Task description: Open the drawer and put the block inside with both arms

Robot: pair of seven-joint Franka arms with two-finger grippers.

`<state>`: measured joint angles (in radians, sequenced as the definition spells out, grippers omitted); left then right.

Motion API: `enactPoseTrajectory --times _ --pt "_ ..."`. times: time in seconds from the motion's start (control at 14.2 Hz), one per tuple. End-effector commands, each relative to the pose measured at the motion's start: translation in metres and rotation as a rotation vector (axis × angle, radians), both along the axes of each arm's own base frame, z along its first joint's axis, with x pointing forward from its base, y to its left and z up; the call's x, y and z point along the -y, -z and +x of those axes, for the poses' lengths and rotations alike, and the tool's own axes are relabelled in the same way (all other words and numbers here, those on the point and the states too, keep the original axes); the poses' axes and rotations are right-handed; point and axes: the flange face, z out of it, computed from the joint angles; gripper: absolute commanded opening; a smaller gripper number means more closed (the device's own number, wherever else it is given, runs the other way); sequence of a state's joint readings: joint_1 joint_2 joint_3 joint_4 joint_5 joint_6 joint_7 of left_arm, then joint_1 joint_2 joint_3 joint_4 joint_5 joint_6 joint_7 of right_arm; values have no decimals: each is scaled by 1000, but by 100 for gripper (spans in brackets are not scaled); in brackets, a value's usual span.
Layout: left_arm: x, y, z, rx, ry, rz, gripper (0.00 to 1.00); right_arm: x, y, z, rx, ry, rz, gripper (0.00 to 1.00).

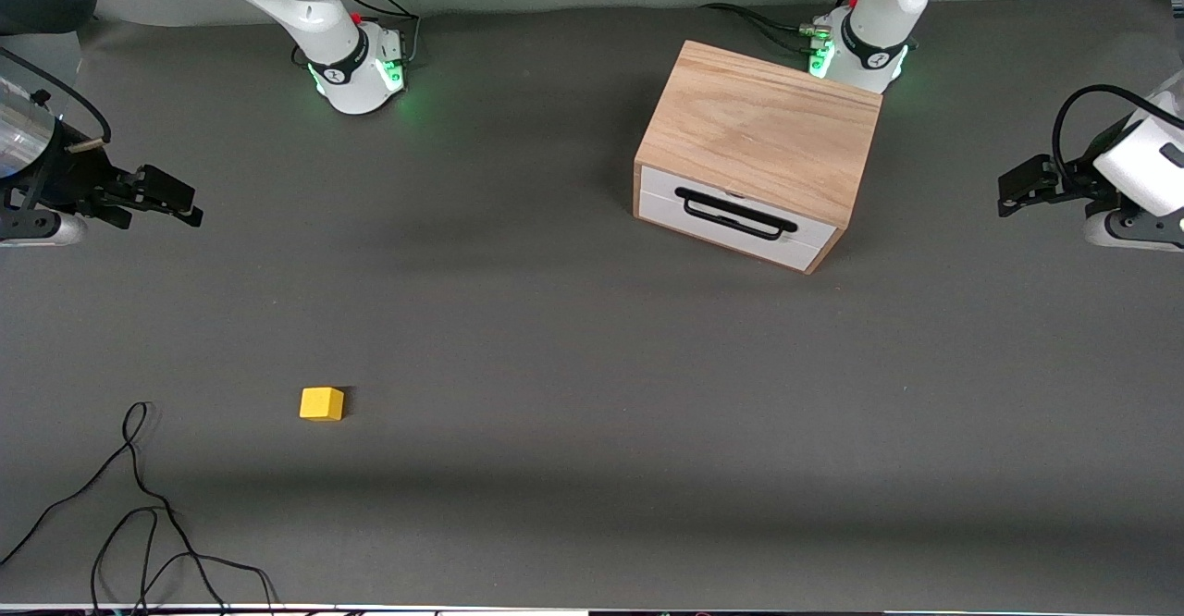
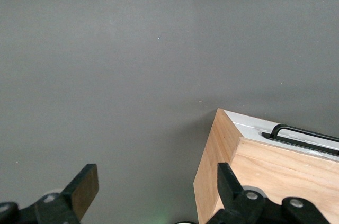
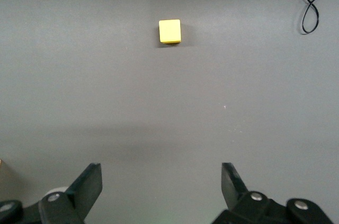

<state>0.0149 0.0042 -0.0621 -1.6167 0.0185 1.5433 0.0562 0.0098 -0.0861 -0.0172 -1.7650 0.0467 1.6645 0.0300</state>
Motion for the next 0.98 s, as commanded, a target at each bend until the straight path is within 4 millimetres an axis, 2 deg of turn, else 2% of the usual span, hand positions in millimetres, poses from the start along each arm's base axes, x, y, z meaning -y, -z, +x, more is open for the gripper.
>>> enactPoseTrajectory --times 0.0,0.14,0.28,0.42,0.56,0.77,0.91 --pt "2 2 0 -11 20 13 100 0 1 5 16 -11 30 100" --pt "13 2 -3 -30 16 13 100 -2 7 11 17 -13 29 100" --pt "43 -1 -8 -38 2 15 100 -1 19 19 14 -13 23 100" --pt "83 -3 -15 -37 -45 30 100 0 30 27 16 -12 14 100" --pt "126 -4 -25 -28 -104 42 100 1 50 42 26 -7 12 100" --pt "194 3 -41 -16 -292 62 100 3 82 65 48 1 9 100" --pt "241 13 -49 -24 -478 77 100 7 102 76 38 11 7 100"
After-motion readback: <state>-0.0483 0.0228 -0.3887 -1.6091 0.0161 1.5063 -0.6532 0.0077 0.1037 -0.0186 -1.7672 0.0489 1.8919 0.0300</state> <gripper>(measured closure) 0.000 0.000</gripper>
